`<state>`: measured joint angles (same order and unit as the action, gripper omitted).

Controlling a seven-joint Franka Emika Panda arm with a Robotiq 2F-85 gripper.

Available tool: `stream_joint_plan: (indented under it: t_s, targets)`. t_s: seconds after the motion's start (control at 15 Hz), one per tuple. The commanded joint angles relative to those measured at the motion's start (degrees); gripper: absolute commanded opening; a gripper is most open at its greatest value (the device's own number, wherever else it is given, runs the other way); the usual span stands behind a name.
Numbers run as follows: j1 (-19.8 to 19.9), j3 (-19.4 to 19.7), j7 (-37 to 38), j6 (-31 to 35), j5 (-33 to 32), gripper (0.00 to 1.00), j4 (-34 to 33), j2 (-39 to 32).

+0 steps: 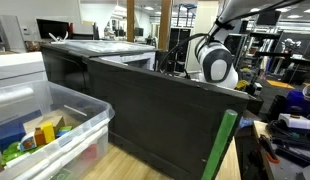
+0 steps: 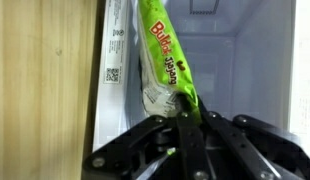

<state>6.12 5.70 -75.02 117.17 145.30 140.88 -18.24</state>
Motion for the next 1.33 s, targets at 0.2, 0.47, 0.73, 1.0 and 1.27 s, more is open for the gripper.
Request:
stream_joint_plan:
  t_s: [0.2, 0.47, 0.73, 1.0, 1.27]
  targets:
    - [-1.5, 2.0, 2.5, 0.7, -3.5, 0.07, 6.0, 8.2]
    - [-1.3, 2.5, 3.1, 1.3, -5.9, 0.08, 8.4, 12.2]
    - [-0.9, 2.7, 4.1, 1.9, -8.5, 0.07, 11.3, 16.4]
    - [-0.2, 2.6, 4.9, 3.8, -10.6, 0.08, 14.7, 21.9]
    - [0.2, 1.9, 7.1, 9.1, -11.7, 0.07, 16.1, 27.6]
